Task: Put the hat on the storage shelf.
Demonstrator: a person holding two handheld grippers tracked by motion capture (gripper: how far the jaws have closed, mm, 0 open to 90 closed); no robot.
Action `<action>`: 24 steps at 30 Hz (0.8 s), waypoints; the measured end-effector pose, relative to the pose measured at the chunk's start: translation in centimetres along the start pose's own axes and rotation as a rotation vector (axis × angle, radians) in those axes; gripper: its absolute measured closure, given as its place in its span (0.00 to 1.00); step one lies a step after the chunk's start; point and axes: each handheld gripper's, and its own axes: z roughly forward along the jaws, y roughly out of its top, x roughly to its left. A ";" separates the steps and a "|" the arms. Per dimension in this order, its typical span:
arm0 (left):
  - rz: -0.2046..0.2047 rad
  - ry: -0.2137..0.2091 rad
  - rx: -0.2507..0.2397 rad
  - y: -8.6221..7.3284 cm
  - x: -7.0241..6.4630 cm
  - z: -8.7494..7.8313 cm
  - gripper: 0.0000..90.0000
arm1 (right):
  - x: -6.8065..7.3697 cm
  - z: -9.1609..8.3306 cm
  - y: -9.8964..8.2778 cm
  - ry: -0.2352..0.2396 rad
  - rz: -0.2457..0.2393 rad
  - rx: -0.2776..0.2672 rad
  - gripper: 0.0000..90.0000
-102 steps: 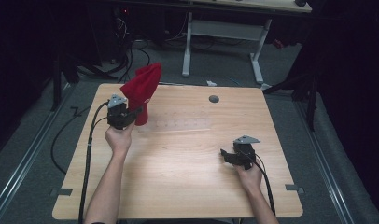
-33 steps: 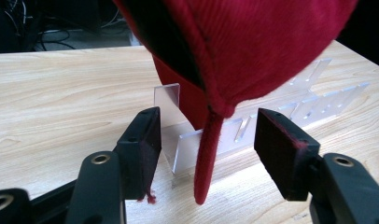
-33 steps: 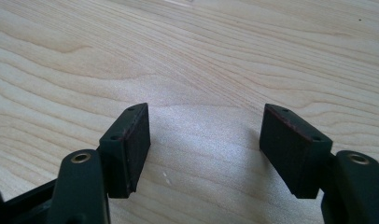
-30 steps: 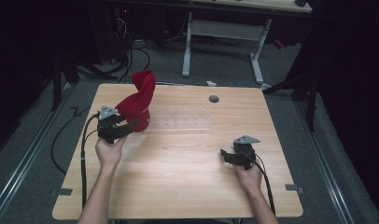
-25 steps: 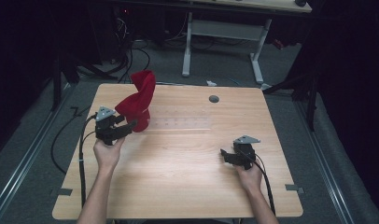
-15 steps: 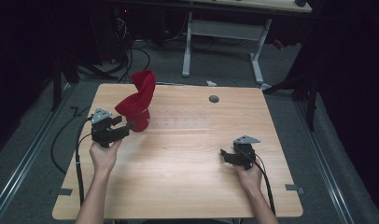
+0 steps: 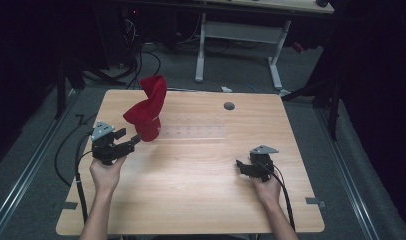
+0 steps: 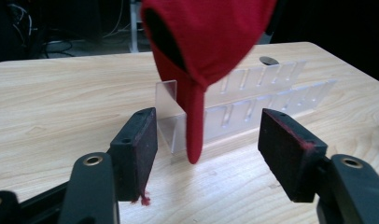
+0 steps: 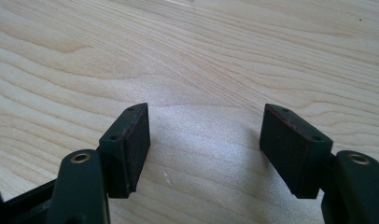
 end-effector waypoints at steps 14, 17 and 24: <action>0.037 -0.044 0.023 -1.3 -2.2 -1.5 0.39 | 0.0 0.0 0.0 0.000 0.000 0.000 0.38; 0.071 -0.057 0.053 -2.0 -2.8 -1.6 0.39 | 0.0 0.0 0.0 0.000 0.001 0.000 0.38; 0.075 -0.088 0.085 -3.0 -3.6 -1.9 0.38 | 0.0 0.0 0.0 0.000 0.001 0.000 0.38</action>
